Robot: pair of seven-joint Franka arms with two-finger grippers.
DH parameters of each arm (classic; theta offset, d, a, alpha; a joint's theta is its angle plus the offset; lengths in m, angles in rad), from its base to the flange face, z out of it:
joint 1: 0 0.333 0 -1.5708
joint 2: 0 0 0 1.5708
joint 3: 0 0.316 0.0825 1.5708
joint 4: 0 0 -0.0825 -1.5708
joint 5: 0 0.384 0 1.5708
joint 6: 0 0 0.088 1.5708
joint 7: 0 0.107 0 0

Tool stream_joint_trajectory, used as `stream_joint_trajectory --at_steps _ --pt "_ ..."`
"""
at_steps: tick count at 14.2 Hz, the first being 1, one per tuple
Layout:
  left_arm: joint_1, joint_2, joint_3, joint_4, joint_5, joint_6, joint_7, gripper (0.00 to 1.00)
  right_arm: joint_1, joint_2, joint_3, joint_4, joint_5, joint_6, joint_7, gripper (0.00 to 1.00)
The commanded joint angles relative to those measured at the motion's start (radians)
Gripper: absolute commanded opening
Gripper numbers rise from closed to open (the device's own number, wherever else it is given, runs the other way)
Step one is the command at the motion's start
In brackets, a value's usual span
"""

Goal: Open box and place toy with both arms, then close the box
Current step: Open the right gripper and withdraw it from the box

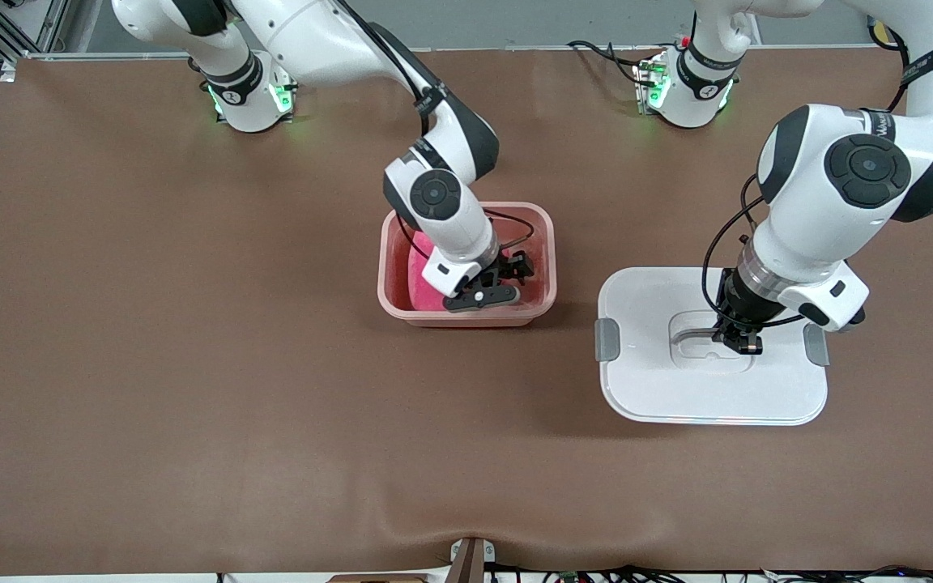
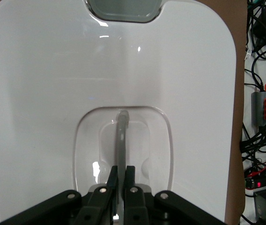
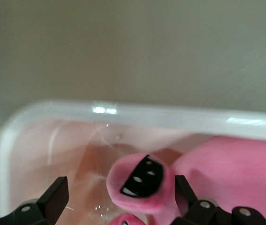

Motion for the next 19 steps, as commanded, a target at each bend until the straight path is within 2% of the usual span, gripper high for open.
stream_joint_trajectory --at_steps 1,4,6,8,12,16,17,19 --pt "0.008 -0.018 -0.007 -0.014 0.003 0.01 0.016 0.0 -0.063 -0.131 -0.024 -0.032 -0.011 -0.112 -0.001 1.0" --pt "0.003 -0.02 -0.008 -0.014 0.002 0.01 0.014 0.0 -0.148 -0.225 -0.045 -0.071 -0.031 -0.149 -0.054 1.0" --pt "-0.004 -0.021 -0.019 -0.013 -0.026 0.01 0.007 0.0 -0.236 -0.294 -0.047 -0.139 -0.031 -0.15 -0.195 1.0" --pt "-0.004 -0.02 -0.068 -0.013 -0.035 0.01 -0.003 0.0 -0.332 -0.352 -0.047 -0.206 -0.031 -0.161 -0.368 1.0" --pt "-0.006 -0.013 -0.149 -0.004 -0.041 0.01 -0.111 0.0 -0.558 -0.44 -0.047 -0.249 -0.031 -0.338 -0.732 1.0" --pt "-0.014 0.008 -0.241 -0.005 -0.041 0.01 -0.174 0.0 -0.728 -0.522 -0.048 -0.249 -0.034 -0.526 -0.863 1.0" --pt "-0.017 0.01 -0.26 -0.005 -0.041 0.01 -0.193 0.0 -0.757 -0.545 -0.052 -0.248 -0.048 -0.555 -0.866 1.0" --pt "-0.038 0.013 -0.289 -0.01 -0.041 0.01 -0.232 0.0 -0.767 -0.604 -0.052 -0.246 -0.187 -0.572 -0.865 1.0"
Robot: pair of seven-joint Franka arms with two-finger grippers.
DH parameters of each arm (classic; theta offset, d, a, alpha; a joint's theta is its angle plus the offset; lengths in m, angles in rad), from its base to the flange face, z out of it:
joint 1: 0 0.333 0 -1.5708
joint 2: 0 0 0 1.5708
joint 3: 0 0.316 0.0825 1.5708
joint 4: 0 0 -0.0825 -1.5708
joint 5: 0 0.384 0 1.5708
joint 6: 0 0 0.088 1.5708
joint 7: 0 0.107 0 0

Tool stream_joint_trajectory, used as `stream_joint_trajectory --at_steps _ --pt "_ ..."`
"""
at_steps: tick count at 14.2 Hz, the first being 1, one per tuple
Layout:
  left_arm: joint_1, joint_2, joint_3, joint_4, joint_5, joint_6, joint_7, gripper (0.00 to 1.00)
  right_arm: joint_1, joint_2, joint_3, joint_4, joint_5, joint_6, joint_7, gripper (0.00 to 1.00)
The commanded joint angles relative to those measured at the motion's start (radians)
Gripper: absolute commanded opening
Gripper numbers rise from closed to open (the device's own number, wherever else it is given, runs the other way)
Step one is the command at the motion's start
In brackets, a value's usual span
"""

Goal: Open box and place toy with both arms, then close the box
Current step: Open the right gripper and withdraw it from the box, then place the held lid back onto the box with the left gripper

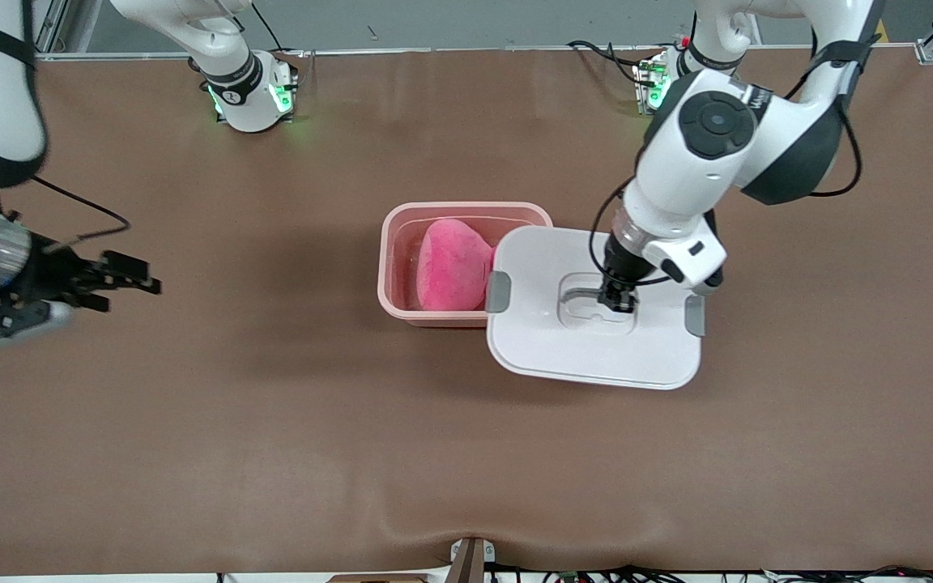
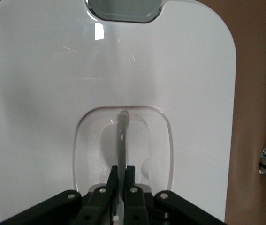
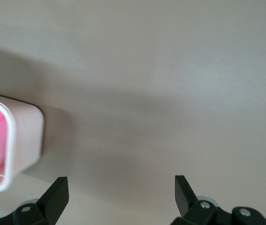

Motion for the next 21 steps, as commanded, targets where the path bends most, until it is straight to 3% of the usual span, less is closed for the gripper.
stream_joint_trajectory --at_steps 1,4,10,15,18,21 --pt "-0.042 0.008 -0.022 -0.006 -0.011 0.005 -0.063 0.0 -0.01 -0.114 0.022 -0.041 -0.138 -0.043 0.013 1.0" --pt "-0.109 0.025 -0.021 -0.009 0.006 0.008 -0.158 0.0 -0.013 -0.183 0.019 -0.039 -0.152 -0.144 0.114 1.0" --pt "-0.223 0.076 -0.021 -0.01 0.109 0.009 -0.406 0.0 0.001 -0.22 0.031 -0.033 -0.186 -0.222 0.227 1.0" --pt "-0.304 0.112 -0.022 -0.014 0.184 0.012 -0.511 0.0 -0.007 -0.26 0.035 -0.059 -0.199 -0.201 0.234 1.0" --pt "-0.317 0.12 -0.022 -0.01 0.189 0.04 -0.56 0.0 -0.011 -0.341 0.033 -0.156 -0.221 -0.137 0.229 1.0" --pt "-0.317 0.12 -0.022 -0.012 0.192 0.081 -0.583 0.0 -0.01 -0.342 0.033 -0.123 -0.252 -0.19 0.247 1.0"
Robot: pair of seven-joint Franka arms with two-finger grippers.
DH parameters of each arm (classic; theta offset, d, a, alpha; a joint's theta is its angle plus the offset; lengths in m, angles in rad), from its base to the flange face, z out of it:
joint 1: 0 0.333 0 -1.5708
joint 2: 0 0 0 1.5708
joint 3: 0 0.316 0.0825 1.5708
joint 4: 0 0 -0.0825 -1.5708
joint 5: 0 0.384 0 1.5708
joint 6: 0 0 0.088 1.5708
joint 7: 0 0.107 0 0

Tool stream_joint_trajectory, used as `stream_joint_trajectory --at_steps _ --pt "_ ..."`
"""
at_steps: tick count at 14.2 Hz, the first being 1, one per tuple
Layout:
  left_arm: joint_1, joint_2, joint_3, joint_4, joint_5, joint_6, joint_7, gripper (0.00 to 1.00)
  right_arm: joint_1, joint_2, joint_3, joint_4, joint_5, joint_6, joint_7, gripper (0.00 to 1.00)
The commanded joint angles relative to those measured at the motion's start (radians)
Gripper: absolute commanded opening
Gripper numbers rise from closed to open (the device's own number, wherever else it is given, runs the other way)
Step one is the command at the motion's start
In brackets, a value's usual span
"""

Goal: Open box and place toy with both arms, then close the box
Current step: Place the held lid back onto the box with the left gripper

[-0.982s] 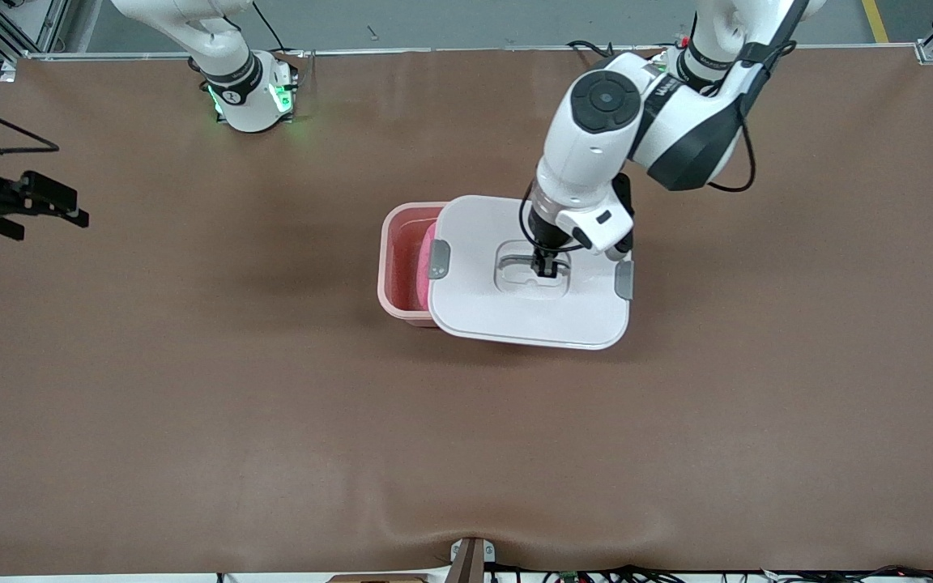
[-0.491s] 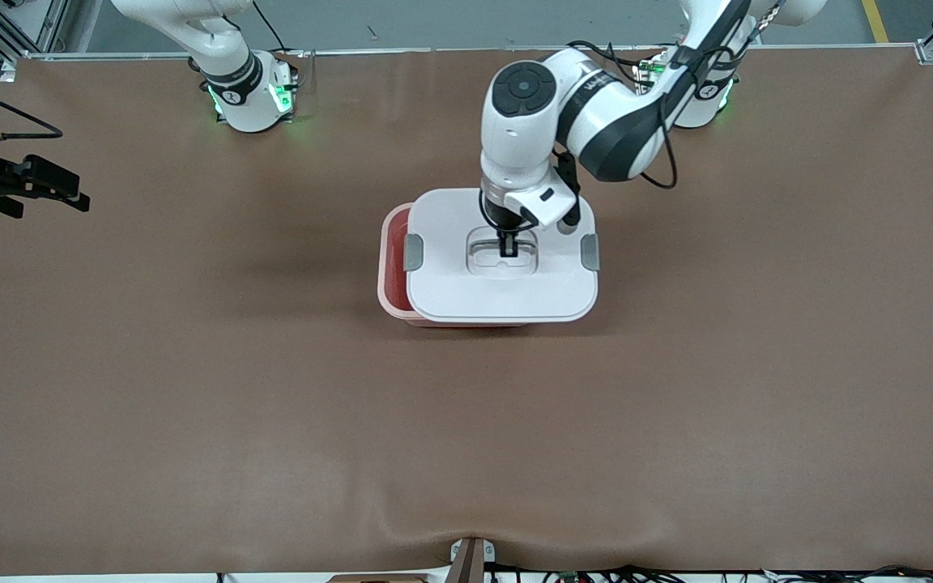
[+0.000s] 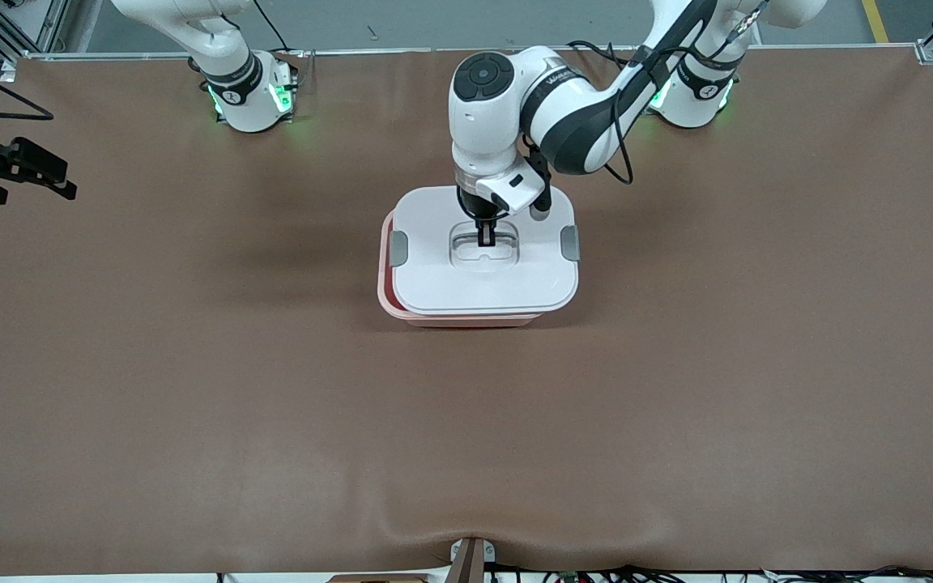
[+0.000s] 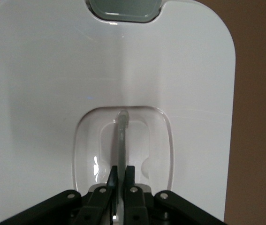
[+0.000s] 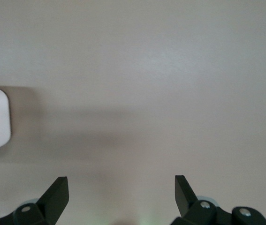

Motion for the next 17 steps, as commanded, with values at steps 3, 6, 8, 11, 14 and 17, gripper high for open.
stream_joint_trajectory --at_steps 3,6,8,11,14,17 --pt "-0.002 0.0 0.001 0.0 0.032 0.069 -0.023 0.0 0.011 -0.006 0.013 0.082 -0.017 -0.102 0.126 1.0" --pt "-0.019 0.01 0.001 -0.002 0.059 0.078 -0.027 0.0 -0.004 0.037 0.01 0.124 -0.017 -0.107 0.091 1.0" --pt "-0.022 0.011 0.001 -0.014 0.059 0.082 -0.029 0.0 -0.021 0.04 0.016 0.115 -0.014 -0.105 0.083 1.0" --pt "-0.034 0.011 0.003 -0.02 0.084 0.099 -0.093 0.0 -0.055 0.057 0.048 0.116 0.029 -0.099 0.082 1.0" --pt "-0.043 0.034 0.0 -0.029 0.186 0.124 -0.193 0.0 -0.055 0.073 0.047 0.127 0.041 -0.099 0.083 1.0" --pt "-0.048 0.042 0.0 -0.034 0.193 0.124 -0.199 0.0 -0.056 0.1 0.047 0.159 0.041 -0.101 0.087 1.0"
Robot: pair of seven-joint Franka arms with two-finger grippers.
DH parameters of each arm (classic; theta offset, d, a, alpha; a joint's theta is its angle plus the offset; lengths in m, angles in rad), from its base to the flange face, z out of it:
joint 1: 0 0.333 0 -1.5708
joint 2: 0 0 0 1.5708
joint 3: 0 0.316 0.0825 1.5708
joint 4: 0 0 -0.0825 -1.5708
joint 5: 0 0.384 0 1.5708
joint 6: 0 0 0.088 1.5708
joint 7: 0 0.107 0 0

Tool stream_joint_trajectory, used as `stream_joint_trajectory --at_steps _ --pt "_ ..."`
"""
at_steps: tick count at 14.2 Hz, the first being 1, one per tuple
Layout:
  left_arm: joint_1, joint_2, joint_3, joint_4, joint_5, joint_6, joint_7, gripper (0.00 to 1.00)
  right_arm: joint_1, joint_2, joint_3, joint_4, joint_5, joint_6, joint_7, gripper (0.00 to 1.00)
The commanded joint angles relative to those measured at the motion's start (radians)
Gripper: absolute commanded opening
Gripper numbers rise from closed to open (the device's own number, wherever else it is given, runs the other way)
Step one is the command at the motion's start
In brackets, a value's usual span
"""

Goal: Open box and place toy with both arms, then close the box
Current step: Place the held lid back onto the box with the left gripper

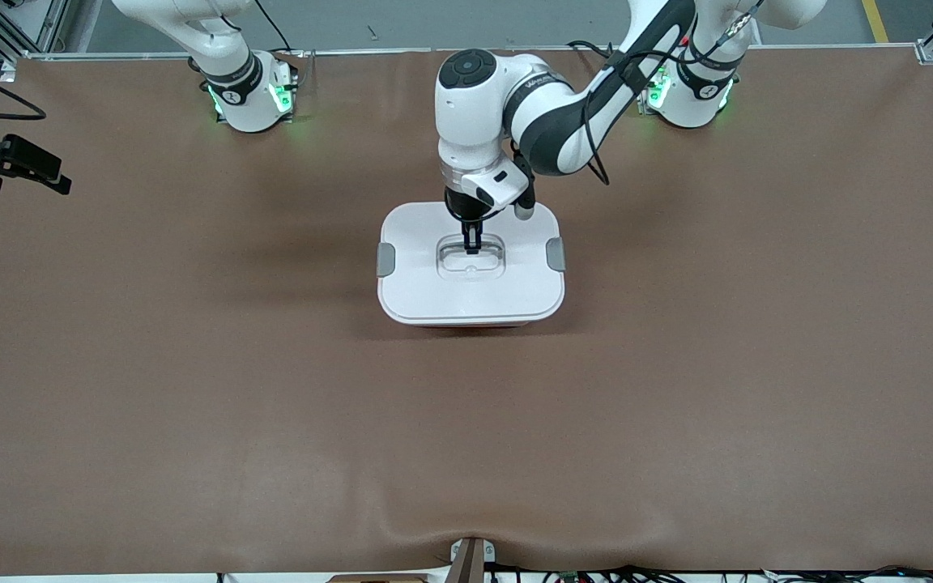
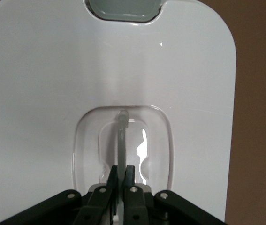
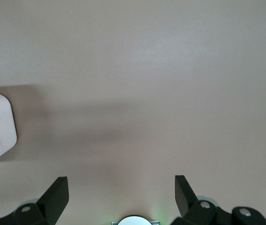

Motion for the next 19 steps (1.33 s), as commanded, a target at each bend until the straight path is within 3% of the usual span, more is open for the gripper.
stream_joint_trajectory --at_steps 1,14,19 --pt "-0.011 0.0 0.001 -0.006 0.038 0.019 -0.069 0.0 -0.033 0.041 0.023 0.061 0.02 -0.016 -0.008 1.0" --pt "-0.026 0.026 0.001 -0.006 0.042 0.022 -0.072 0.0 -0.034 0.059 0.018 0.073 0.019 0.033 -0.001 1.0" --pt "-0.032 0.037 0.001 -0.008 0.042 0.035 -0.072 0.0 -0.026 0.059 0.017 0.07 0.068 0.018 0.031 1.0"
